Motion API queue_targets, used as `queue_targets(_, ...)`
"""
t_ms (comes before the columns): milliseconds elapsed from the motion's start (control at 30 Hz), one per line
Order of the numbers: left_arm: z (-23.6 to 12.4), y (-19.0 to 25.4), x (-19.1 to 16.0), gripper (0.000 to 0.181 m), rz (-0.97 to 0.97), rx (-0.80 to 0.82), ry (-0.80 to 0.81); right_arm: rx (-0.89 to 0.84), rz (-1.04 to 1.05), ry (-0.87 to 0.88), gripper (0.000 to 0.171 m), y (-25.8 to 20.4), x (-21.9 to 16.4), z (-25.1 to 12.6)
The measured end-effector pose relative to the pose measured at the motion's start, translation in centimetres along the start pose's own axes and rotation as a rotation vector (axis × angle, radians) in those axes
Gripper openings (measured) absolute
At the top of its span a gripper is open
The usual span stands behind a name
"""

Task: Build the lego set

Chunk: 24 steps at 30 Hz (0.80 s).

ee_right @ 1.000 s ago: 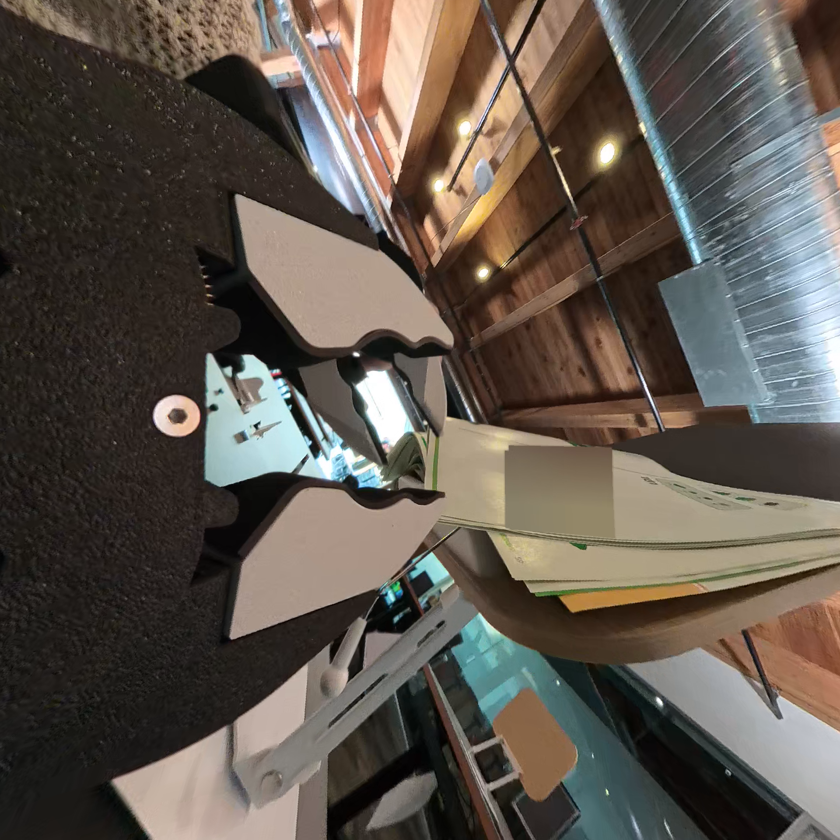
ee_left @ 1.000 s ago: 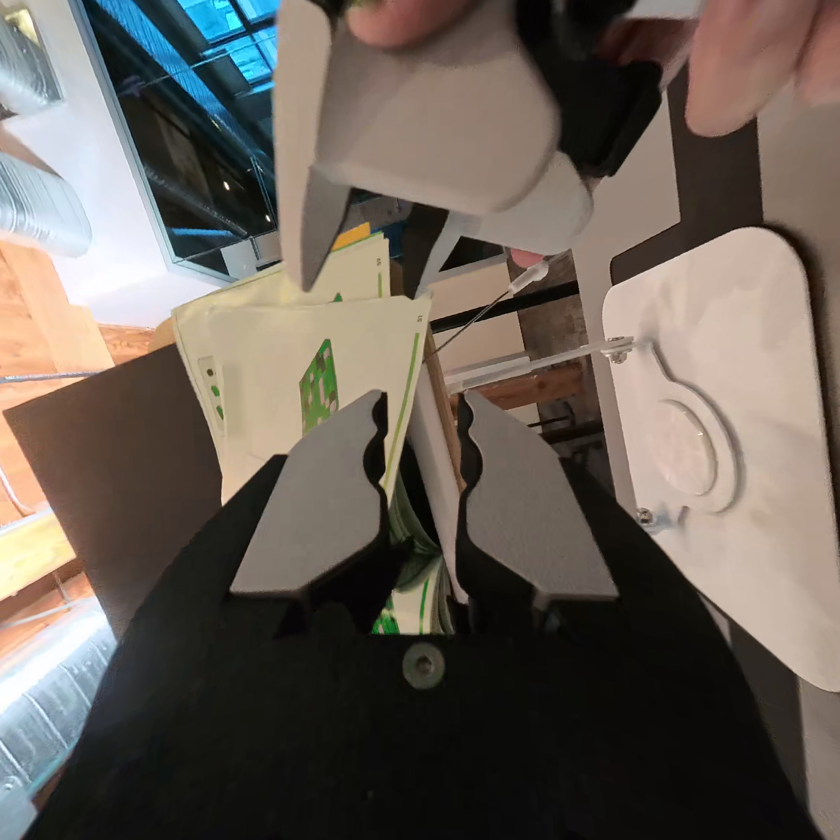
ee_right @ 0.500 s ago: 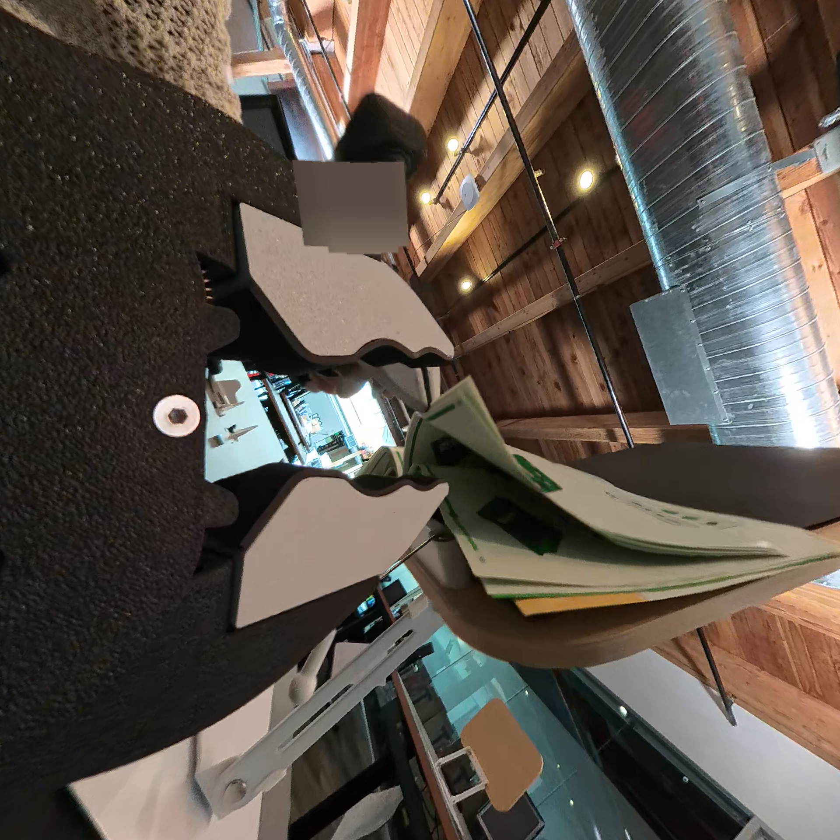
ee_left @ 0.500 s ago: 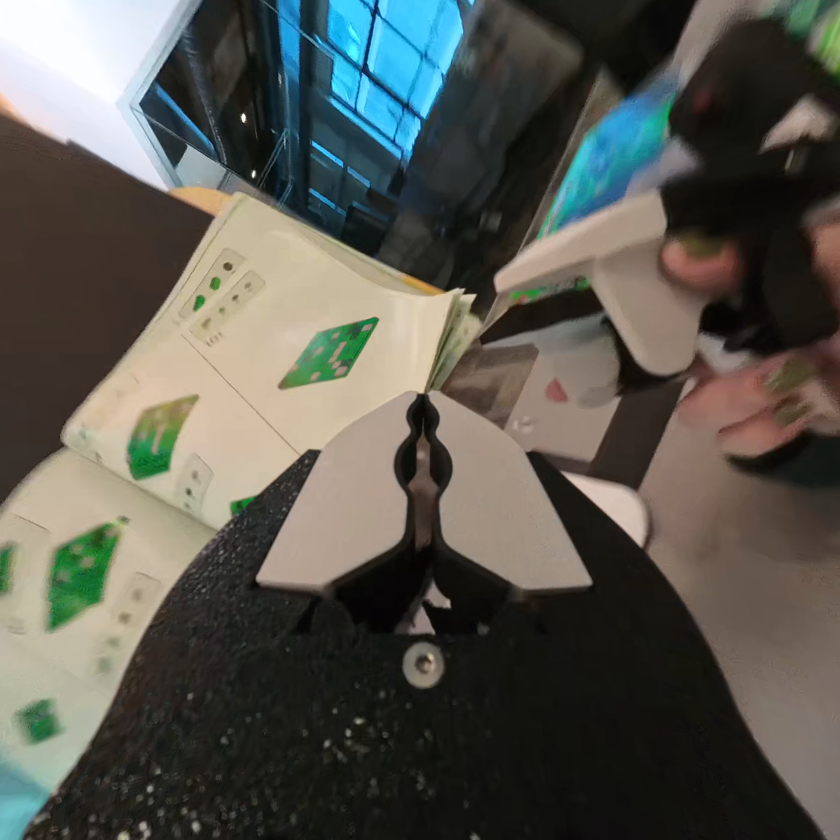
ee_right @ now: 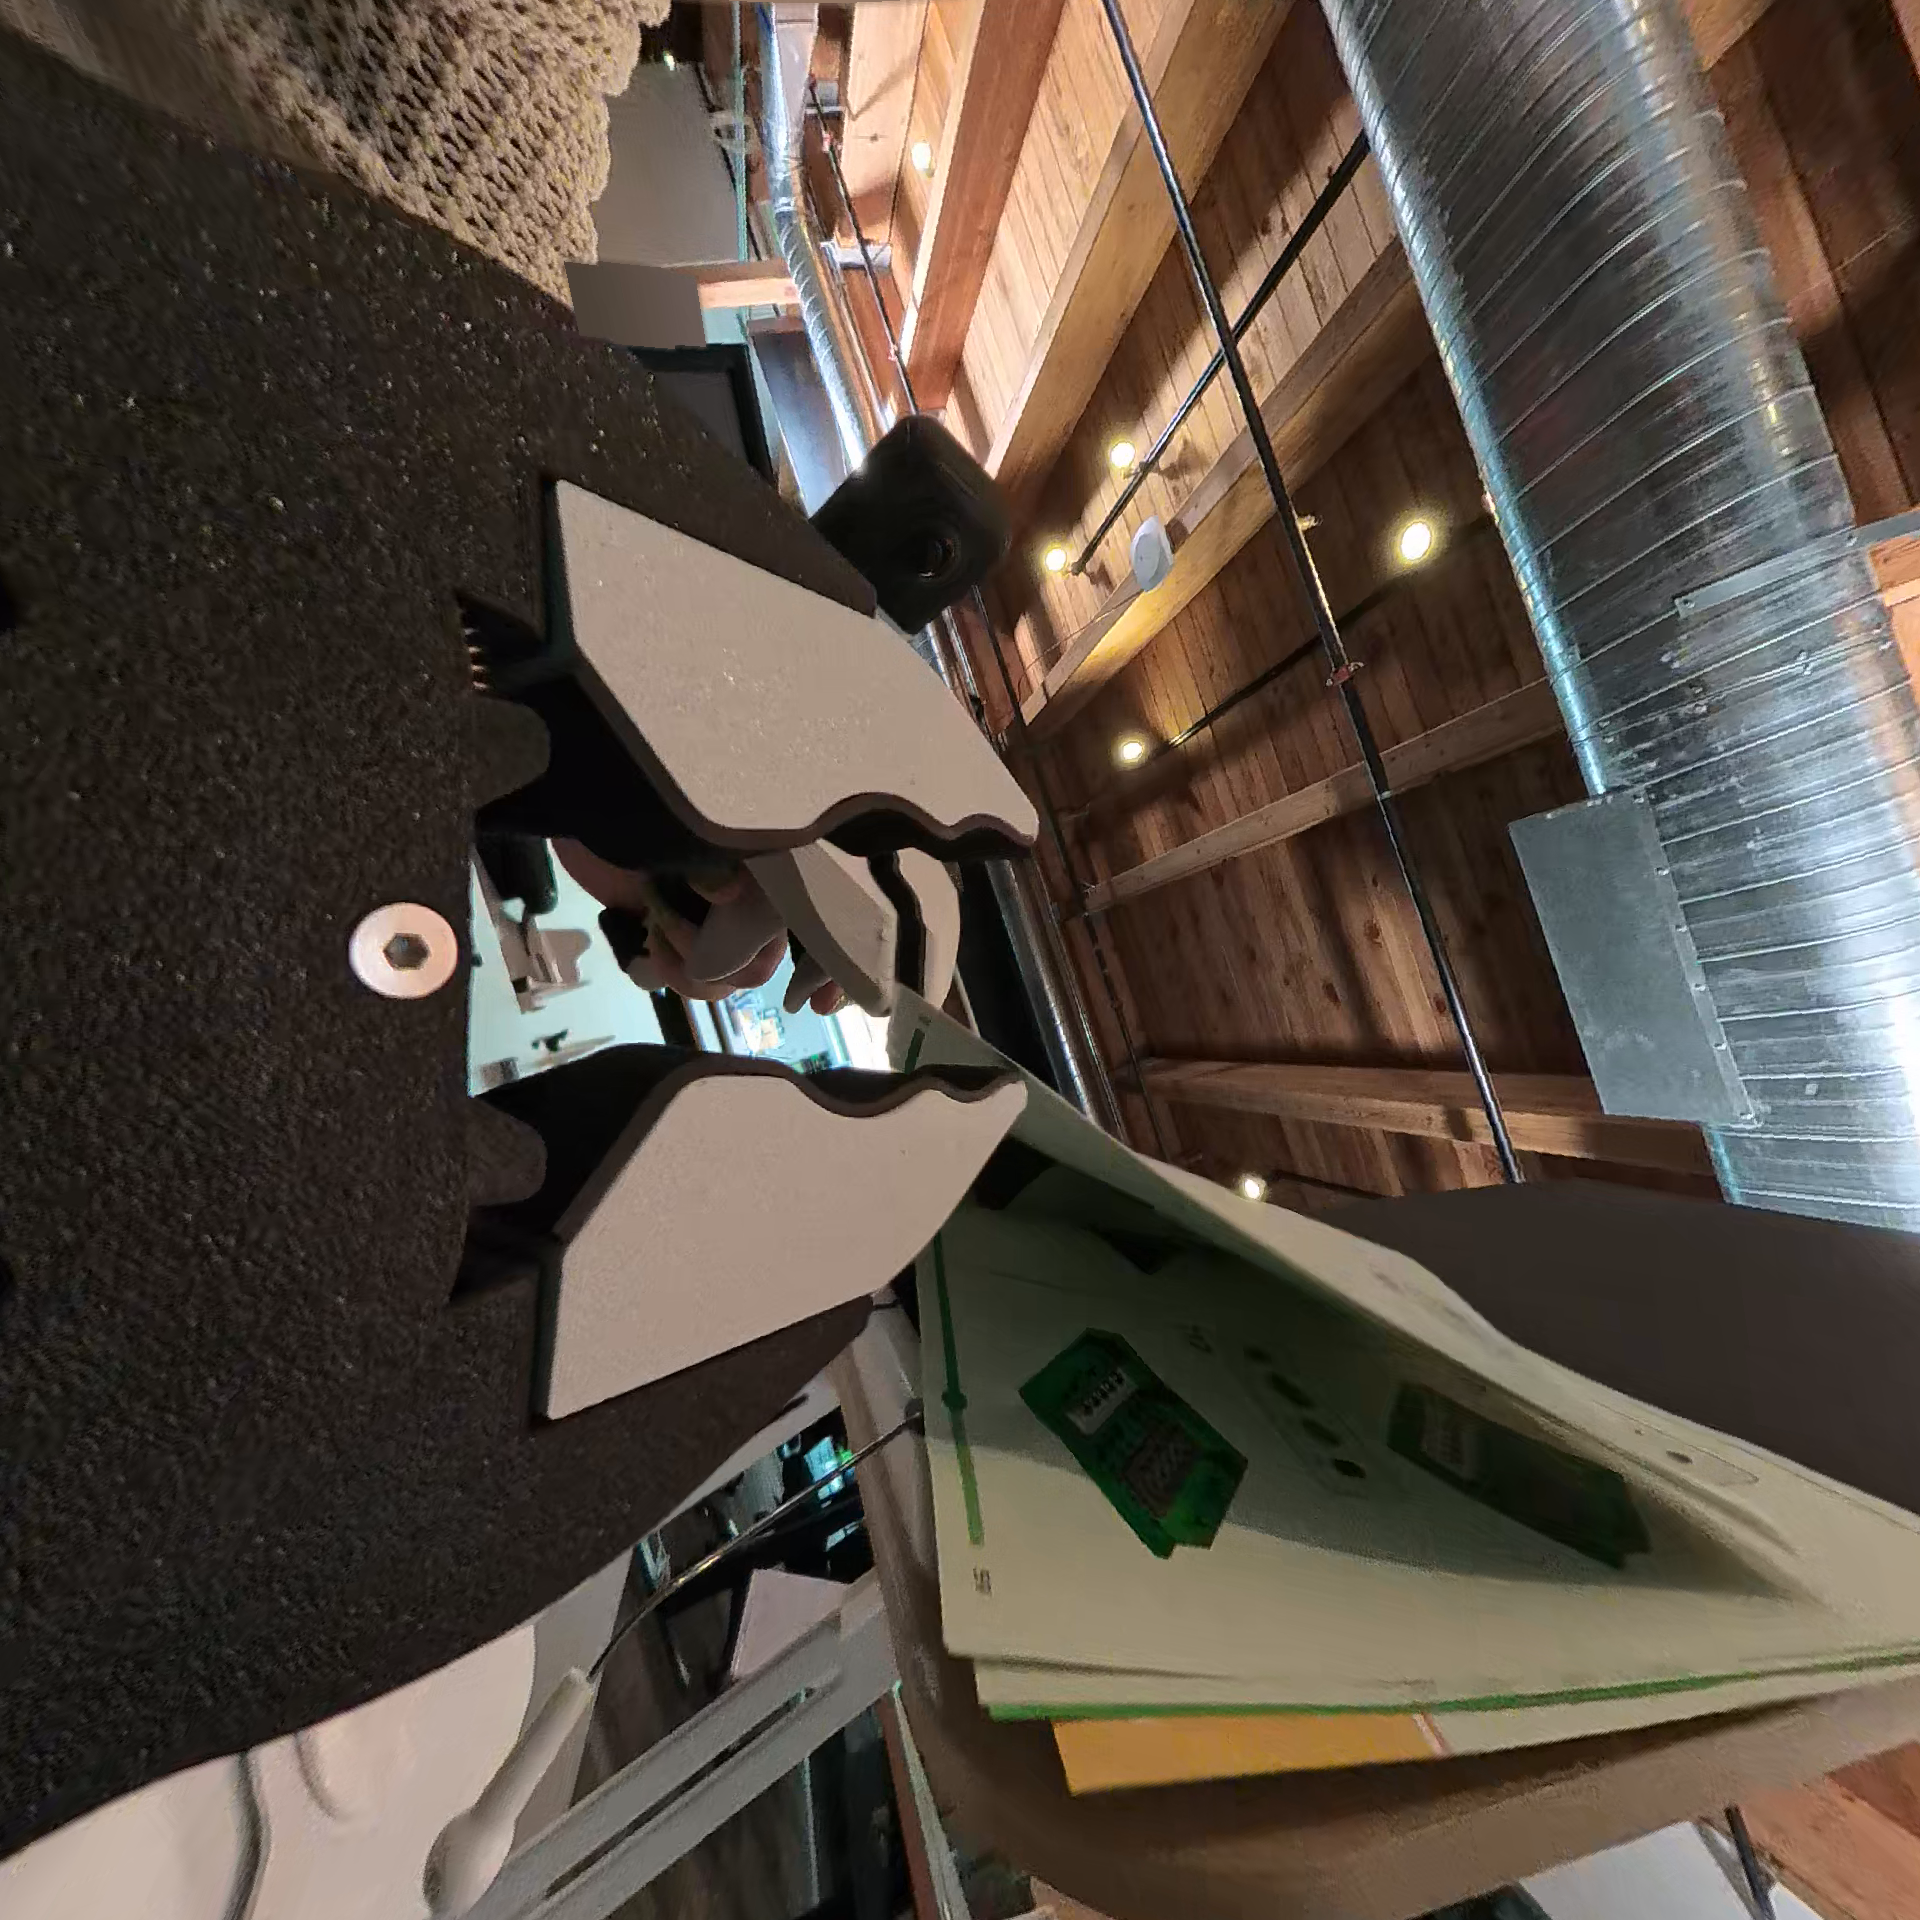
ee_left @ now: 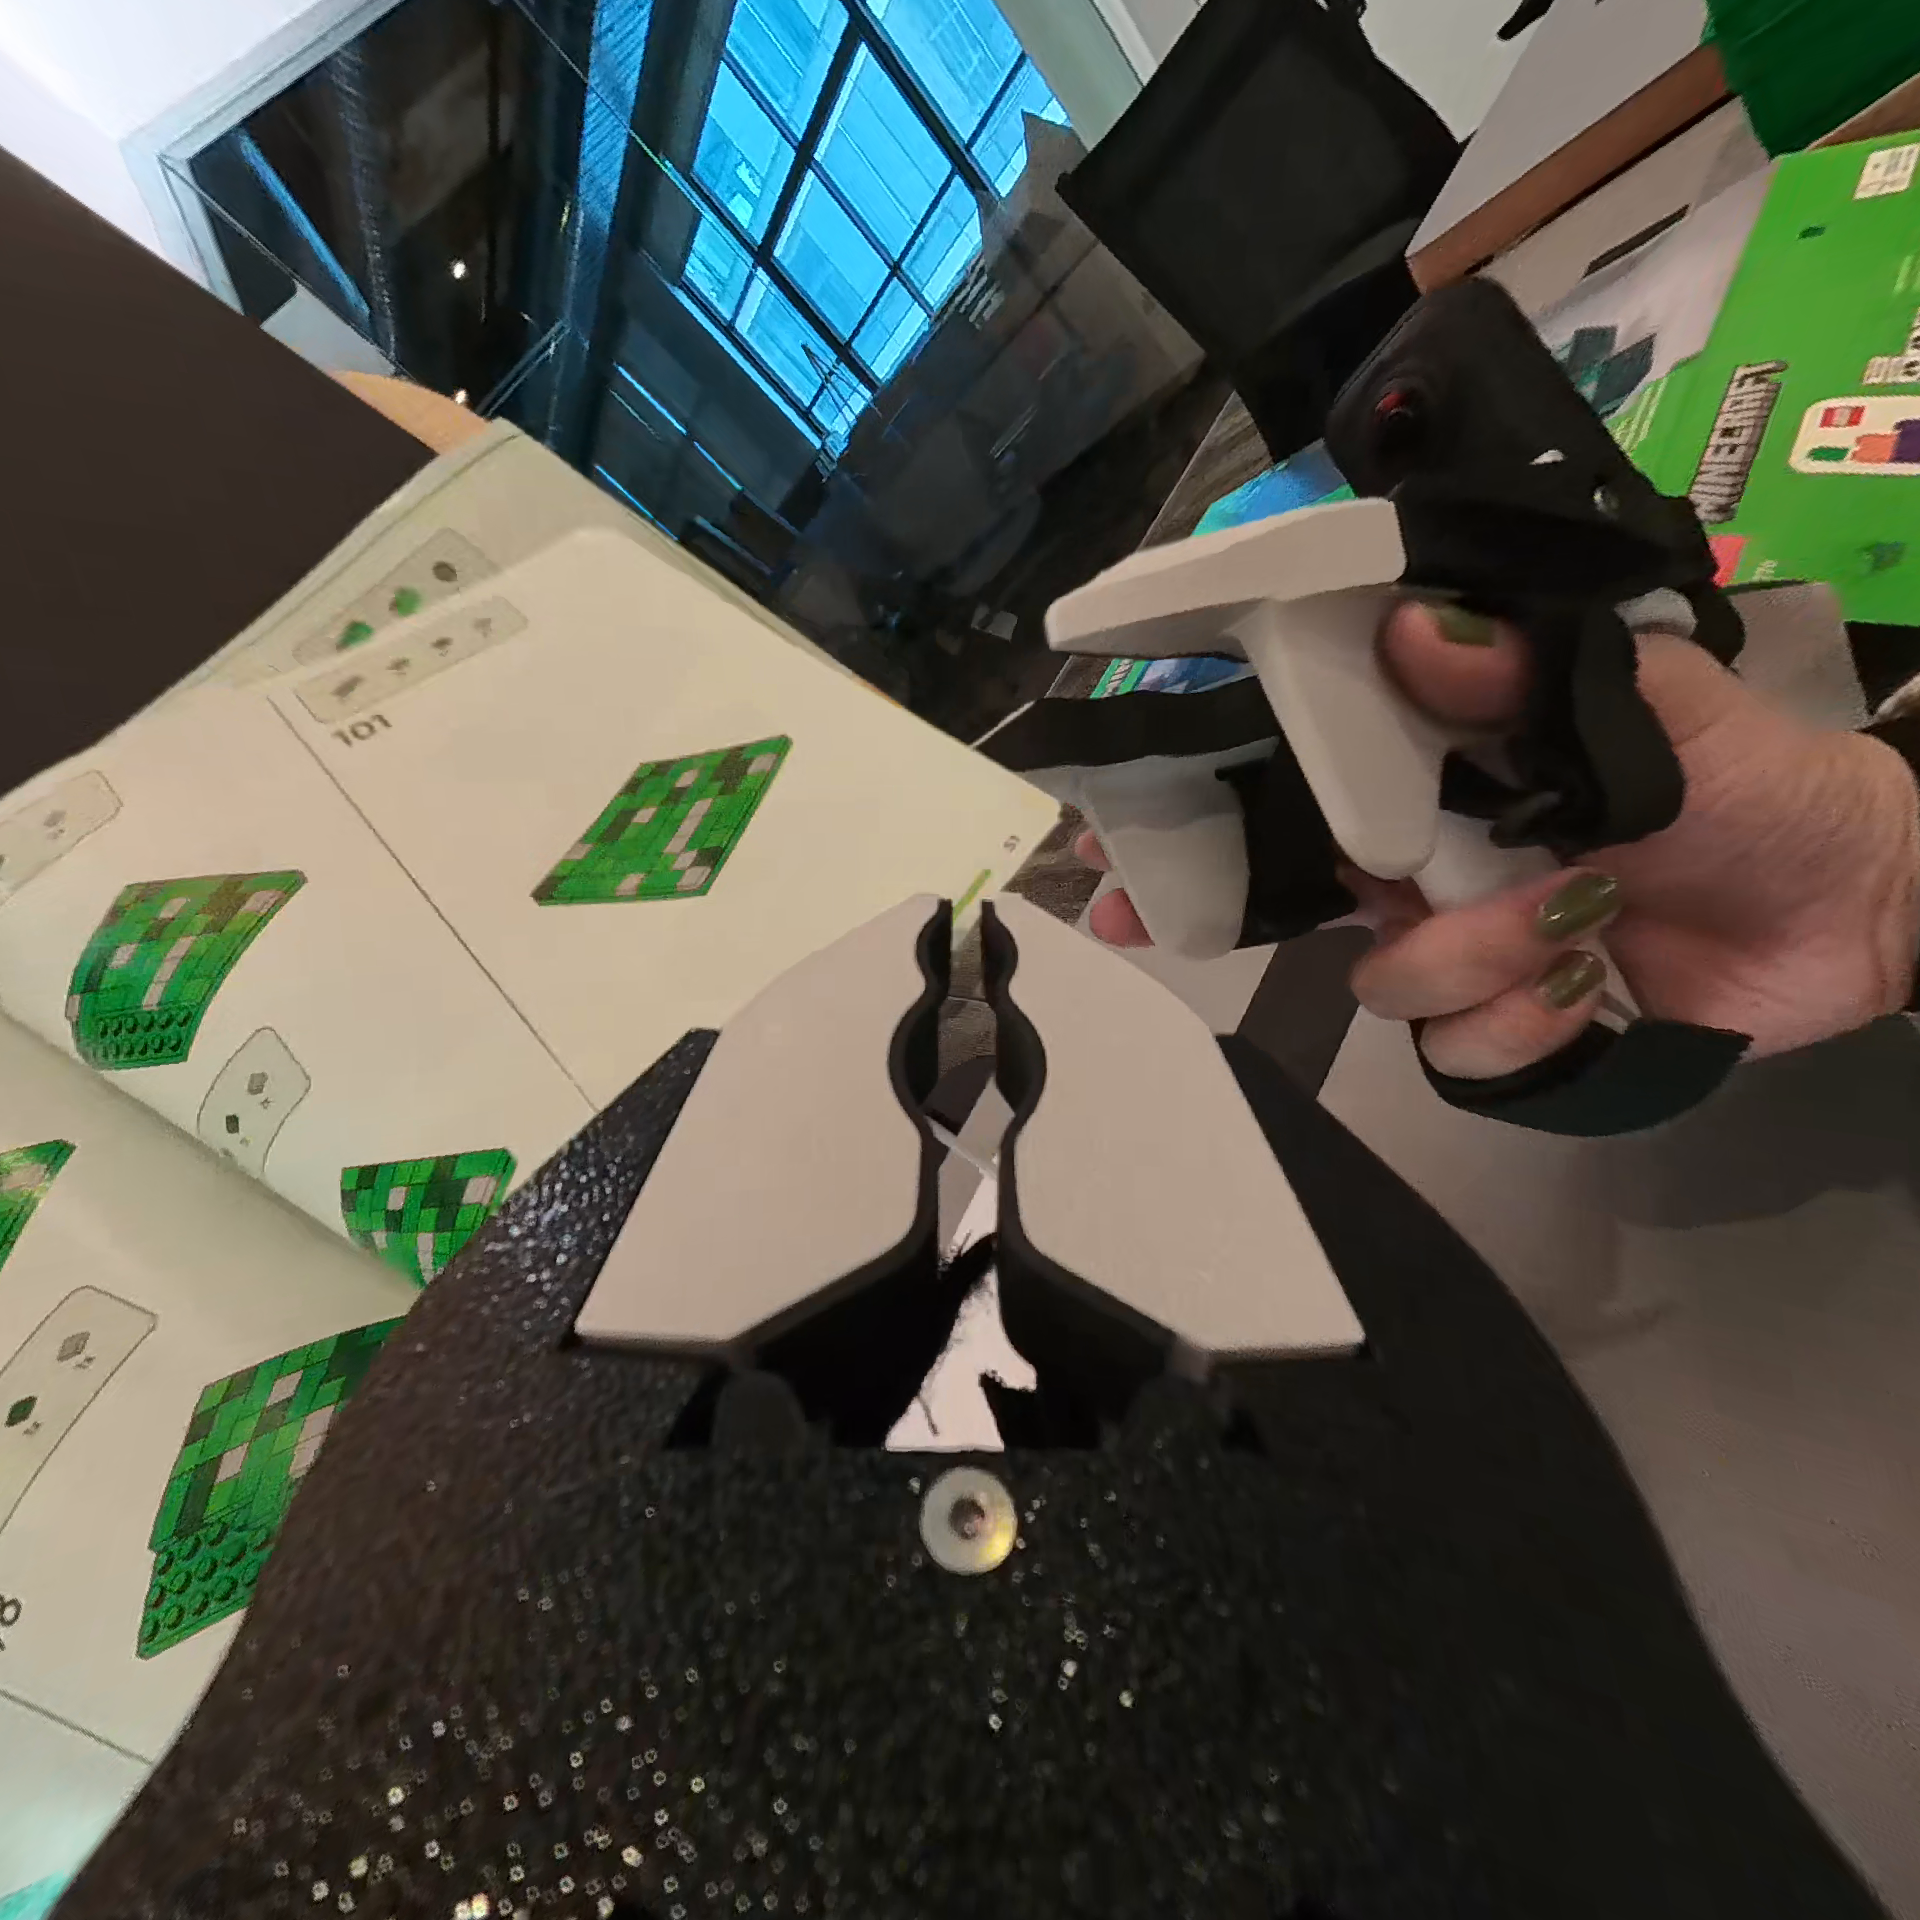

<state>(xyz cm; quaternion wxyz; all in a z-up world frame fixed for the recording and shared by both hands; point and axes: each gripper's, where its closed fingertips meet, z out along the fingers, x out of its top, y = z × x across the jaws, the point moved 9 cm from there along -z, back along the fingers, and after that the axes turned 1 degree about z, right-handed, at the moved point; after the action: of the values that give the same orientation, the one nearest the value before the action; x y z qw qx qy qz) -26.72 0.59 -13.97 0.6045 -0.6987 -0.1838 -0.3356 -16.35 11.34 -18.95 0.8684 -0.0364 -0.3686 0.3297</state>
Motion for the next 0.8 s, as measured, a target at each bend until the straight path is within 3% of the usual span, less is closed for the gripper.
queue_targets(100,0.0,-0.1,0.3,0.000,0.061,0.040,-0.016,0.013,0.023,0.011,0.036,0.1,0.0,-0.2)
queue_targets(300,0.5,0.7,1.0,0.014,0.325,0.040,-0.073,0.029,0.044,0.033,0.035,0.2,0.3,-0.5)
queue_targets(500,1.1,1.6,1.2,0.003,0.524,0.008,-0.093,0.038,0.050,0.006,0.034,0.1,0.0,-0.4)
queue_targets(667,0.9,1.3,1.4,0.000,0.493,0.032,-0.076,0.039,0.058,0.001,0.034,0.2,-0.1,-0.5)
queue_targets(800,0.3,0.9,1.6,0.000,0.319,-0.006,-0.005,0.035,0.053,0.006,0.034,0.1,0.0,-0.6)
